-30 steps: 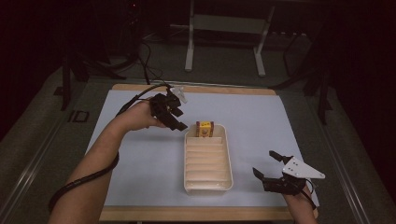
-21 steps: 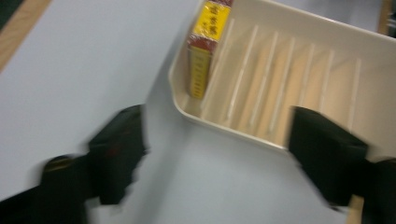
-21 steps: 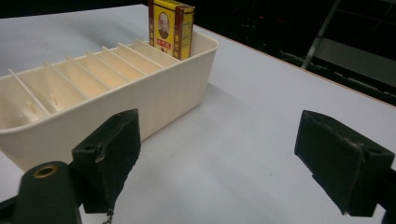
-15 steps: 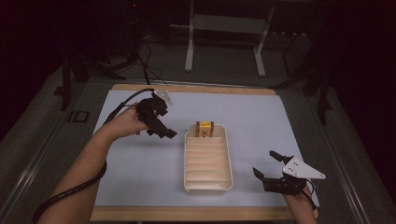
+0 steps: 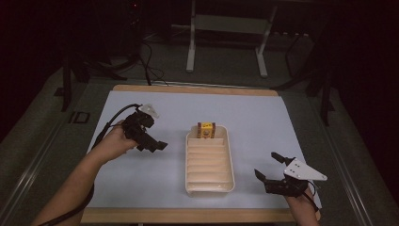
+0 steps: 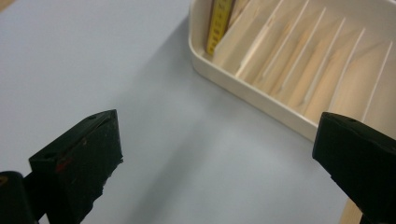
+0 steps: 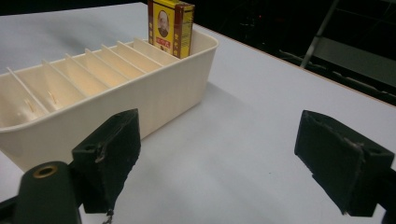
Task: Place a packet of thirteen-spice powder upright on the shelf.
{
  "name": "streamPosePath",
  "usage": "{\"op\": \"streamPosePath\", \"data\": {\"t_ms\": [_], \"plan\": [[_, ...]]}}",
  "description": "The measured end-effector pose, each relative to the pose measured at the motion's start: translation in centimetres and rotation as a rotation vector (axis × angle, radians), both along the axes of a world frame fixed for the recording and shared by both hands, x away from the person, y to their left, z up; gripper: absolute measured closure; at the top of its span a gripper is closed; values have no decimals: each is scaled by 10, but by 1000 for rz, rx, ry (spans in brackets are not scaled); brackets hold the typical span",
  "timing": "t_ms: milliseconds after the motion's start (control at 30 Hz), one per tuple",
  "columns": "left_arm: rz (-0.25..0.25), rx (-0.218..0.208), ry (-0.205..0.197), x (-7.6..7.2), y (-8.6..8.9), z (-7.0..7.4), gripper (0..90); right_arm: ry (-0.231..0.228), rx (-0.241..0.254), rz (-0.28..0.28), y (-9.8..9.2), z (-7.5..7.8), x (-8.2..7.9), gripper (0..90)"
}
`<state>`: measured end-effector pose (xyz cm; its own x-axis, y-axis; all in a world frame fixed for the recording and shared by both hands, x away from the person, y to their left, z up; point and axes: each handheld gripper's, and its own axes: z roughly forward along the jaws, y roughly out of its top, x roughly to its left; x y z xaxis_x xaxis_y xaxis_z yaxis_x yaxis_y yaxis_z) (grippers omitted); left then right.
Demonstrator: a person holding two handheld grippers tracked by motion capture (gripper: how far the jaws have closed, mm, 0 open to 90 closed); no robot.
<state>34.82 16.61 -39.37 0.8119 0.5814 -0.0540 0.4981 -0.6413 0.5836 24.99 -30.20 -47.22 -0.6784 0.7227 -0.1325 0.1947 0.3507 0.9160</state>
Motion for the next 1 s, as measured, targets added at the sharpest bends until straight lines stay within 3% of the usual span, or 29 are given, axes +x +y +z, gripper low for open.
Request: {"op": "streamPosePath", "data": {"t_ms": [67,133,300,367,433,500,600,633,733,767,1000], "plan": [[36,-7,-11,-5,3,-4,17,-1,-5,1,1,0,0,145],[74,-29,3,-10,5,-8,17,-1,-3,1,1,0,0,145],[94,-62,-35,-25,10,-15,18,-1,-3,1,1,1,0,145],[109,-49,-67,-30,11,-19,17,1,-3,1,1,0,0,145],[134,-87,-82,-37,14,-24,17,-3,-4,2,1,0,0,145],[134,-105,-72,-43,15,-30,17,-3,-2,0,0,1,-1,144],[123,-72,-87,-54,11,-36,17,3,0,-5,0,0,0,145],[122,-77,-87,-56,11,-37,17,2,-3,-4,0,0,0,145],[133,-156,-51,-62,11,-40,18,1,-4,-1,1,0,0,145],[143,-164,-44,-64,12,-41,17,1,-5,-1,1,0,-1,145],[150,-161,-67,-82,9,-61,17,-4,1,-9,0,1,-1,145]]}}
